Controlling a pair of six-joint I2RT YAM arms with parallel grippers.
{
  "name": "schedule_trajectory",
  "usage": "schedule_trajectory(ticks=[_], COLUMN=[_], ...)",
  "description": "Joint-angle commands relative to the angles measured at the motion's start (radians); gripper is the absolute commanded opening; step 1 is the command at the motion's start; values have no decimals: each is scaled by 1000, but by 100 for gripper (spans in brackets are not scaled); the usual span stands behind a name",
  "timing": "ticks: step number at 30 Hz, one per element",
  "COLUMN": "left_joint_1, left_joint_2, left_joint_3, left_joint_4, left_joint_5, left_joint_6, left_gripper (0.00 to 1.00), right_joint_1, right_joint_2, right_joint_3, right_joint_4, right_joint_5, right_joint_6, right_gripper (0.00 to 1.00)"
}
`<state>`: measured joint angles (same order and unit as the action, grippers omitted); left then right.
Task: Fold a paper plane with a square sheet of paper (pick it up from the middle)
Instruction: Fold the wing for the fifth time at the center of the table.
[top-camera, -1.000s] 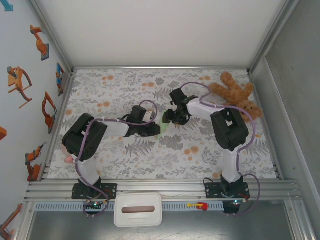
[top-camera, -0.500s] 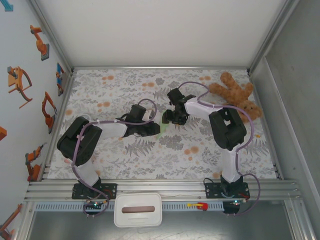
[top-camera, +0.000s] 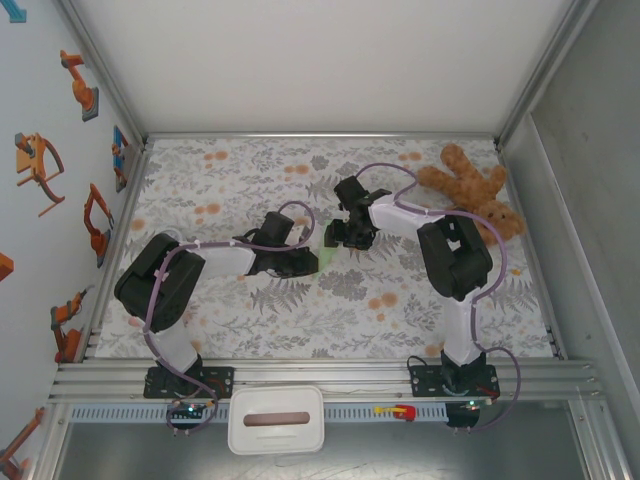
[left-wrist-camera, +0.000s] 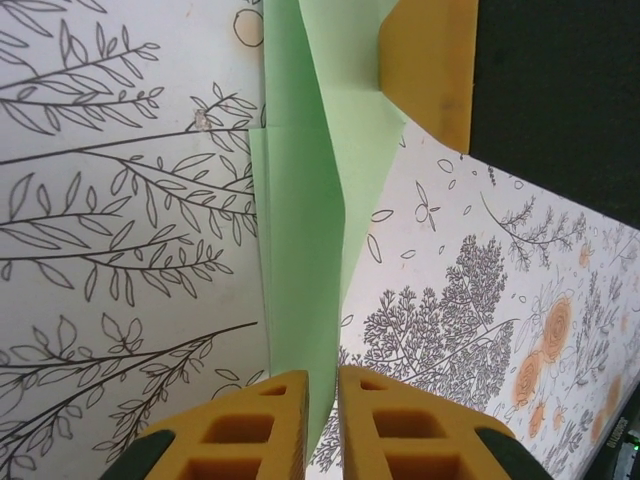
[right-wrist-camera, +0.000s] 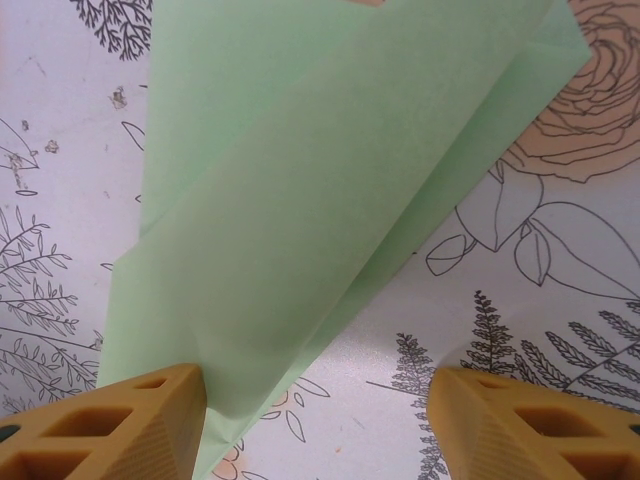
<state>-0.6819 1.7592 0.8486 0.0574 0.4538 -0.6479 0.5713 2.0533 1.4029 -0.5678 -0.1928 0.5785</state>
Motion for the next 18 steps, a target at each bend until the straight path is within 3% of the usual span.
schedule_trajectory(ticks=[1, 18], left_joint_1=[-6, -14], left_joint_2=[6, 35], left_joint_3=[0, -17], left_joint_4=[-27, -24], left_joint_5=[9, 0], left_joint_6=[13, 13], left_gripper=[16, 11], right_joint_1=[2, 2], right_joint_2=[162, 177], right_joint_3=[-64, -59], right_joint_4=[37, 31], right_joint_5=[55, 58], right_joint_6=[-1, 11], right_gripper=[62, 62])
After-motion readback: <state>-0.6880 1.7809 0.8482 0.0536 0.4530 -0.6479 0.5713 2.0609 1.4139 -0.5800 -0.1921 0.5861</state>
